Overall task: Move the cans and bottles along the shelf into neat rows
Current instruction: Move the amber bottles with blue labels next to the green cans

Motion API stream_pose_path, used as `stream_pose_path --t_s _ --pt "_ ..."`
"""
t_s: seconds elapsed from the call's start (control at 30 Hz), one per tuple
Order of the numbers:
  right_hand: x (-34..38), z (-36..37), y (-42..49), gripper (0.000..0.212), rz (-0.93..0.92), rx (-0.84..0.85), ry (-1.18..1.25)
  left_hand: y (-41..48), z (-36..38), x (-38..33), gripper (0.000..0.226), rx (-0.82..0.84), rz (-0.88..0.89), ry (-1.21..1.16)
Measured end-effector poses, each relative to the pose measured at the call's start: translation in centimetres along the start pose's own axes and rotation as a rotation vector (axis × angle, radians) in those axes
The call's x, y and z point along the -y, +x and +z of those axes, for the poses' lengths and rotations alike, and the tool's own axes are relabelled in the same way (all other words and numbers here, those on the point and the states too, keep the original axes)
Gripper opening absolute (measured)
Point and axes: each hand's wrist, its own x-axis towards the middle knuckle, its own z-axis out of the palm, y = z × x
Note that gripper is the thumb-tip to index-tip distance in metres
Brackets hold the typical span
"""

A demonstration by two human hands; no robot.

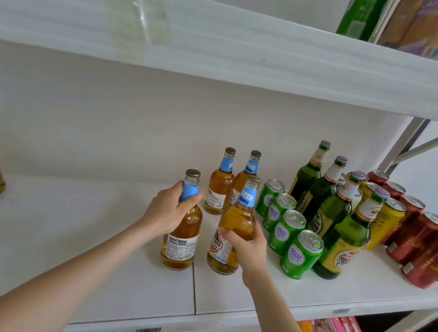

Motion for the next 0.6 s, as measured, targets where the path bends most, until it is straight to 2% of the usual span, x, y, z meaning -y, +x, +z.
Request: stream_pose_path --t_s 0.3,0.6 --pt "0.7 -3.7 4.9 0.060 0.012 -0.003 -0.033 3.0 4.9 -1.5 0.027 -0.032 -0.026 -0.009" --pt "0.2 -4.3 9.5 0.065 -0.023 0.025 -0.078 5.5 7.3 -1.8 0.025 -0.081 -0.067 -0.057"
